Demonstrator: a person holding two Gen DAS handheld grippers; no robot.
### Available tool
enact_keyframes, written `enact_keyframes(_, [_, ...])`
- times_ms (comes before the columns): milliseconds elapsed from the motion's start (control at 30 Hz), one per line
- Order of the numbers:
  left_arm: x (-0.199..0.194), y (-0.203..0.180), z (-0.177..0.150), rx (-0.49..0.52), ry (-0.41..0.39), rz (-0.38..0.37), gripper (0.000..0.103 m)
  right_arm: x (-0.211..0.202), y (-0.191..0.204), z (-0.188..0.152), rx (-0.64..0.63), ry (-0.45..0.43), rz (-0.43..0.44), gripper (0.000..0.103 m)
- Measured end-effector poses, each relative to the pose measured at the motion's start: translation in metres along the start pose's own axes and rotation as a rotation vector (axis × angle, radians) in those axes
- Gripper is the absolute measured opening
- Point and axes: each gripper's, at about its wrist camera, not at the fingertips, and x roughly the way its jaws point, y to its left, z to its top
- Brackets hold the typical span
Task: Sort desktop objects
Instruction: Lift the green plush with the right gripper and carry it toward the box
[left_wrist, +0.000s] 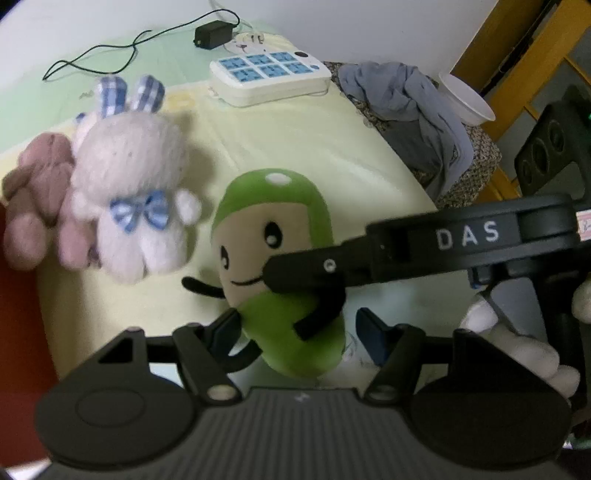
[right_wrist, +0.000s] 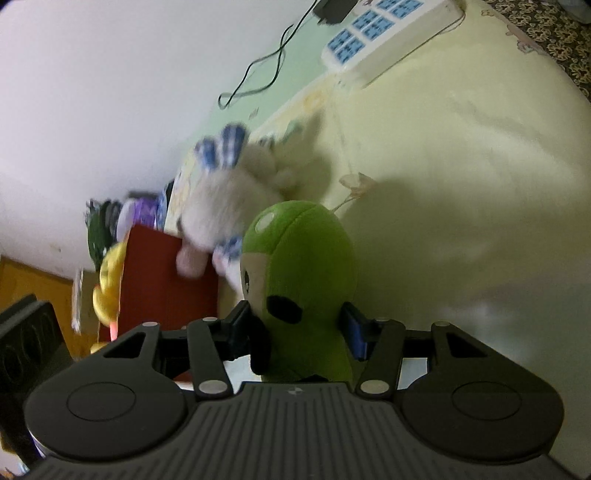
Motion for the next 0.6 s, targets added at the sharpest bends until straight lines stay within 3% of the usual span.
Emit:
enact_keyframes(100, [-0.016,0.002,-0.012,-0.009,-0.022,0.007,0.068,-0.004,0.012,-0.019,-0.030,0.023,0.024,0.055])
enact_keyframes(400, [-0.087,0.012,-0.042,-0.054,-0.165,0.082,0.068,-0.003,0.055,-0.027,-0.141,0.033,0.133,0.055])
enact_keyframes(600, [-0.136,0.031,-0.052,-0.091,-0.261,0.070,0.068,0.001,0.104,-0.031,-0.237,0.025,0.181,0.055])
